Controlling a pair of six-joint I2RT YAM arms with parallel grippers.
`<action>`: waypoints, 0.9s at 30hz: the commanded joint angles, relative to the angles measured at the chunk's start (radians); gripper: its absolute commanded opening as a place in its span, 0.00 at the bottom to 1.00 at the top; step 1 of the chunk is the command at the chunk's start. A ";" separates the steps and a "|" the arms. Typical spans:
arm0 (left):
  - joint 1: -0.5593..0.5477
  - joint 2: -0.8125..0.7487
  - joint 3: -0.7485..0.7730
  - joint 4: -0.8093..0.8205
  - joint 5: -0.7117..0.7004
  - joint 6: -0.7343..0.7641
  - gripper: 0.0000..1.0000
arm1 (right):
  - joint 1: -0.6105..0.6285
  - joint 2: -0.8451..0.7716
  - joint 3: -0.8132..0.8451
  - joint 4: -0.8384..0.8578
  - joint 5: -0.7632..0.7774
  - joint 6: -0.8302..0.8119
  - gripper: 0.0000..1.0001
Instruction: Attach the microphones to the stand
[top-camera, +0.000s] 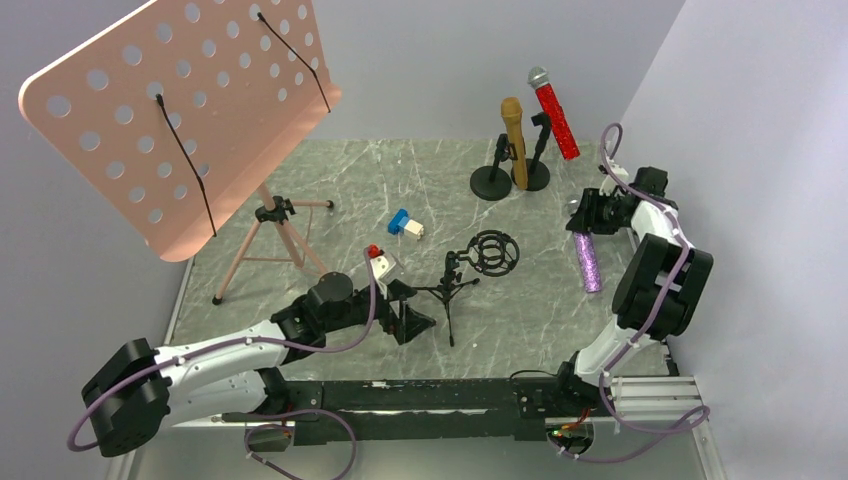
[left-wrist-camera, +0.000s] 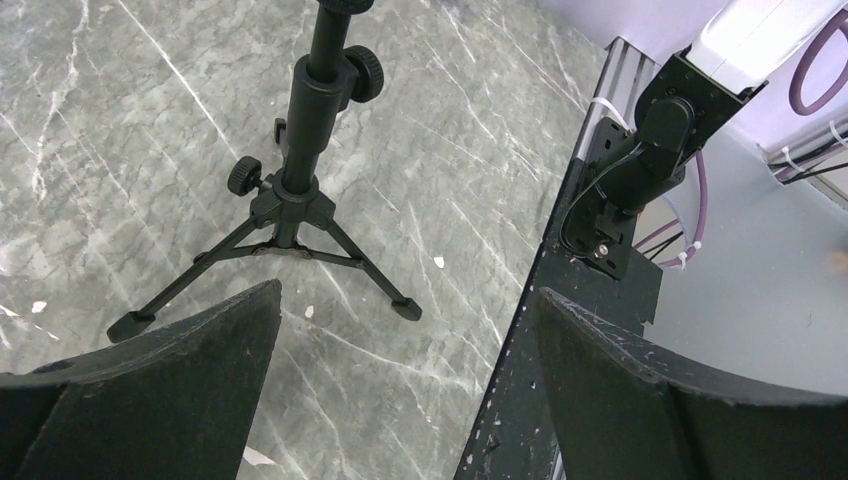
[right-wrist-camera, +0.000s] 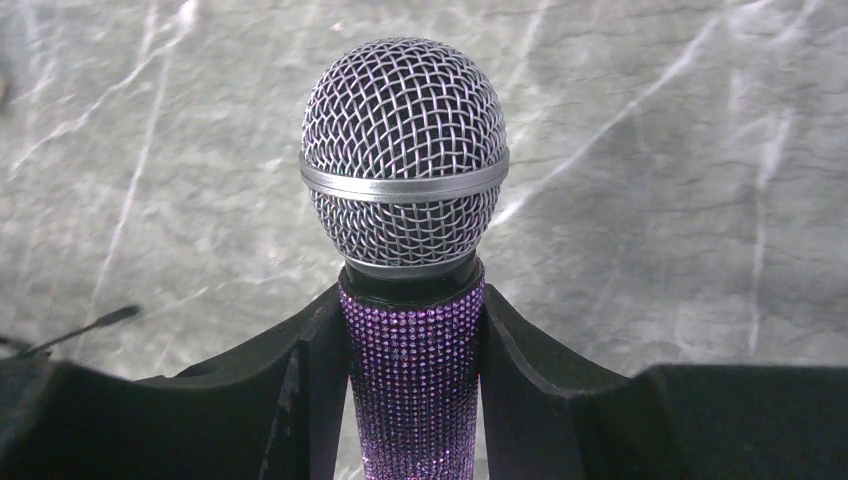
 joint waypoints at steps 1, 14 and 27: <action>0.003 -0.034 -0.006 0.013 0.001 -0.023 0.99 | -0.016 -0.085 0.021 -0.082 -0.224 -0.094 0.11; 0.069 -0.076 0.170 0.013 0.165 -0.111 0.99 | -0.015 -0.402 0.102 -0.177 -0.635 -0.281 0.11; 0.095 0.121 0.516 -0.025 0.233 -0.089 0.99 | 0.299 -0.437 0.217 0.660 -0.898 0.430 0.11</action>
